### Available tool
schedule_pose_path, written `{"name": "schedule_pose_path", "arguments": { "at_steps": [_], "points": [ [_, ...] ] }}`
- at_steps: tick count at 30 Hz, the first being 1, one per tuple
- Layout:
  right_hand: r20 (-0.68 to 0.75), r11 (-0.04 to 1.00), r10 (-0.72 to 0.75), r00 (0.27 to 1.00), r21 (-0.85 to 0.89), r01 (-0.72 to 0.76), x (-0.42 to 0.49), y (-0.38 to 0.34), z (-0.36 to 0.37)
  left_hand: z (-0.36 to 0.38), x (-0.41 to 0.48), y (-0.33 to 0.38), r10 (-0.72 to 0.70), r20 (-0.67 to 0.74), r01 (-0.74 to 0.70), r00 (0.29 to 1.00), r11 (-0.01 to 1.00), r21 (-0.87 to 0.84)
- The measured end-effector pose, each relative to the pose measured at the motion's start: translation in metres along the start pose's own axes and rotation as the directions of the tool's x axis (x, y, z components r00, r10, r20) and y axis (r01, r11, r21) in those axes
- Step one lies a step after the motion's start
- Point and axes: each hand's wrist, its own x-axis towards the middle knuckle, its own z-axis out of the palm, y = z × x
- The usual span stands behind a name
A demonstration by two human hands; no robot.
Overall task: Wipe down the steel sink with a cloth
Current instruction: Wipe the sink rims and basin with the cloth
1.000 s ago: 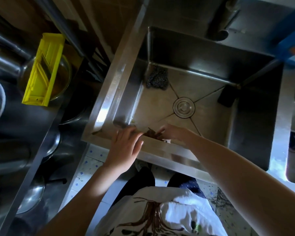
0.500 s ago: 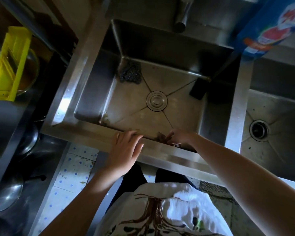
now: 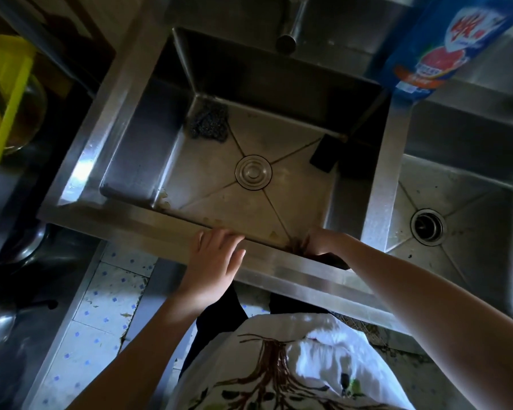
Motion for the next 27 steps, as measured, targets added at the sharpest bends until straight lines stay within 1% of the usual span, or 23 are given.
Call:
{"name": "schedule_pose_path", "arguments": {
  "at_steps": [4,6,11,13,18,23,27],
  "points": [
    [0.008,1.000,0.016,1.000,-0.026,-0.016,-0.003,-0.006,-0.001,-0.001,-0.001,-0.003,-0.001,0.016,0.001,1.000,1.000,-0.009],
    [0.007,0.999,0.025,1.000,-0.020,-0.025,-0.004,-0.013,-0.002,-0.003,-0.001,-0.008,0.001,-0.006,-0.001,1.000,1.000,-0.019],
    [0.025,0.991,0.023,0.999,0.131,-0.026,0.003,-0.043,-0.009,-0.013,-0.001,-0.033,0.018,-0.059,-0.019,0.998,1.000,-0.011],
    [0.030,0.977,0.031,0.999,0.211,-0.037,0.004,-0.061,-0.014,-0.019,-0.001,-0.046,0.012,-0.049,-0.013,0.999,1.000,-0.012],
    [-0.001,0.964,-0.065,0.998,0.258,0.063,0.013,-0.112,-0.024,-0.037,-0.003,-0.081,-0.026,-0.011,0.026,1.000,1.000,0.014],
    [-0.054,0.945,-0.121,0.991,0.301,0.132,0.029,-0.164,-0.035,-0.051,-0.006,-0.124,-0.007,-0.065,0.010,0.998,0.998,0.054],
    [-0.091,0.930,-0.145,0.985,0.326,0.167,0.042,-0.204,-0.041,-0.060,-0.008,-0.158,0.011,-0.099,-0.006,0.995,0.999,0.053]
  ]
}}
